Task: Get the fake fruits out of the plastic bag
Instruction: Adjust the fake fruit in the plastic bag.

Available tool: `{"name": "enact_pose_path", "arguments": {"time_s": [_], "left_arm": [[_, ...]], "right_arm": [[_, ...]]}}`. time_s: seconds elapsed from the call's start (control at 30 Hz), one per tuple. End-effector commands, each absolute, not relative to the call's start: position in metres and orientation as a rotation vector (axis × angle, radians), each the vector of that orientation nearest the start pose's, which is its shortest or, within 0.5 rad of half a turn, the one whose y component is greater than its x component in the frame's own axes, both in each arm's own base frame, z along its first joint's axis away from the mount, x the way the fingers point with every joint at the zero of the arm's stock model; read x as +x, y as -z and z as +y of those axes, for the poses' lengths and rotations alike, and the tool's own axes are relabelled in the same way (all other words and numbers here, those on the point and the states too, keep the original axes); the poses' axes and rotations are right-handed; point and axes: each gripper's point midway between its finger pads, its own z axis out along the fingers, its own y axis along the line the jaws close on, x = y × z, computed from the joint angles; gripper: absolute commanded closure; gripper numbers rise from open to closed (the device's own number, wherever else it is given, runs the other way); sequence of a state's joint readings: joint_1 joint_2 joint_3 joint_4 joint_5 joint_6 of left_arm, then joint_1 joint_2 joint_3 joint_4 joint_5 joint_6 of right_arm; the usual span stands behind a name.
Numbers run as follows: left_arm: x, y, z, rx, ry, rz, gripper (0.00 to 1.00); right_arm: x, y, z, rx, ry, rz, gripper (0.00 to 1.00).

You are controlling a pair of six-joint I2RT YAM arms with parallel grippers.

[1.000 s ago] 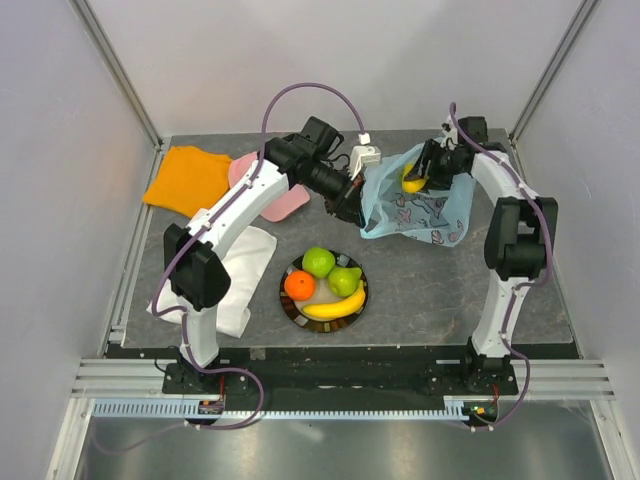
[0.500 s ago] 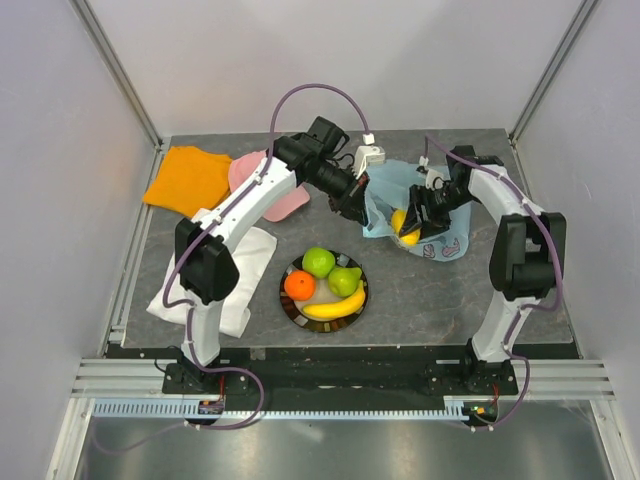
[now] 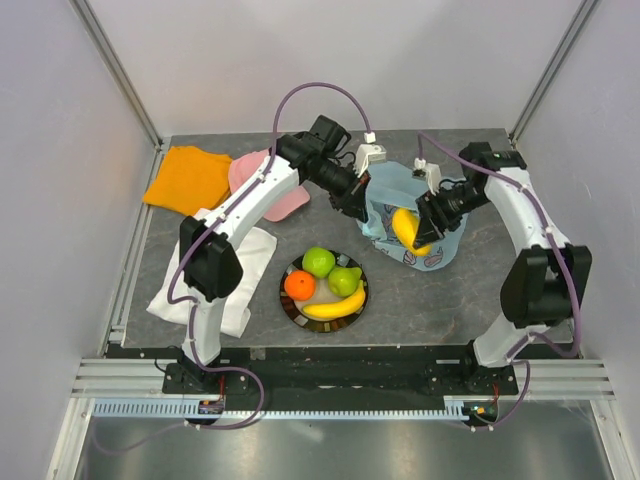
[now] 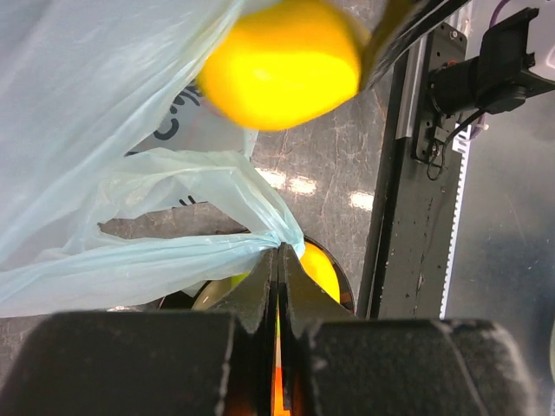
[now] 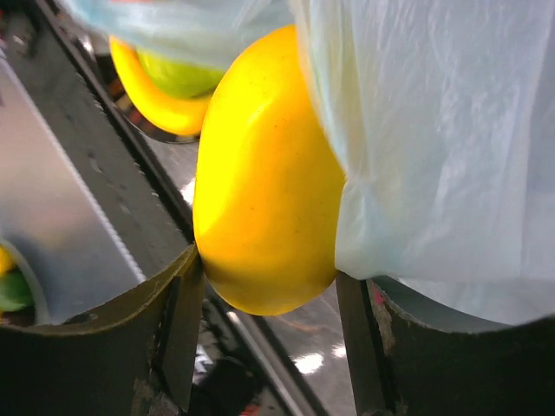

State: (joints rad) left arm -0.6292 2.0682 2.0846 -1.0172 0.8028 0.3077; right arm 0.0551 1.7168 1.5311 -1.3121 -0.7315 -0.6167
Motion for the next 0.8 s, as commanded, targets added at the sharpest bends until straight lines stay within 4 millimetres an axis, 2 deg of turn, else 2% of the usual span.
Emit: {"name": "enact_pose_path", "arguments": {"time_s": [0.0,0.1,0.13,0.23,0.3,0.4,0.6,0.67,0.7,0.77], "left_arm": [[0.322,-0.241,-0.368,1.381,1.107,1.979,0.98],[0.324,-0.240,-0.366,1.378,1.092,1.985,0.98],[0.324,-0.238,-0.366,1.378,1.092,1.991,0.99],[0.323,-0.235,-0.364,1.373,1.098,2.005,0.98],[0.321,-0.235,-0.364,1.376,1.114,2.003,0.98],[0.318,-0.233,-0.364,1.376,1.126,2.009,0.99],[0.317,-0.233,-0.365,1.380,1.139,2.007,0.99],[0.317,-0.231,-0.366,1.382,1.144,2.009,0.98],[0.316,-0.232,-0.366,1.383,1.147,2.005,0.98],[0.316,-0.232,-0.367,1.383,1.156,2.005,0.99]], "right_arm": [[0.251,-0.169,0.096,-1.174,-0.859,2.445,0.38],[0.244,-0.133,0.079,-1.245,-0.779,2.532,0.40],[0.254,-0.115,0.074,-1.225,-0.712,2.548,0.41],[0.279,-0.093,0.064,-1.174,-0.581,2.569,0.43],[0.297,-0.089,0.065,-1.109,-0.543,2.562,0.43],[0.313,-0.085,0.066,-1.034,-0.539,2.589,0.44],[0.331,-0.094,0.064,-1.038,-0.479,2.550,0.44],[0.337,-0.087,0.059,-1.005,-0.442,2.583,0.41],[0.340,-0.081,0.058,-0.993,-0.430,2.590,0.35],[0.339,-0.062,0.055,-0.982,-0.426,2.665,0.29]]}}
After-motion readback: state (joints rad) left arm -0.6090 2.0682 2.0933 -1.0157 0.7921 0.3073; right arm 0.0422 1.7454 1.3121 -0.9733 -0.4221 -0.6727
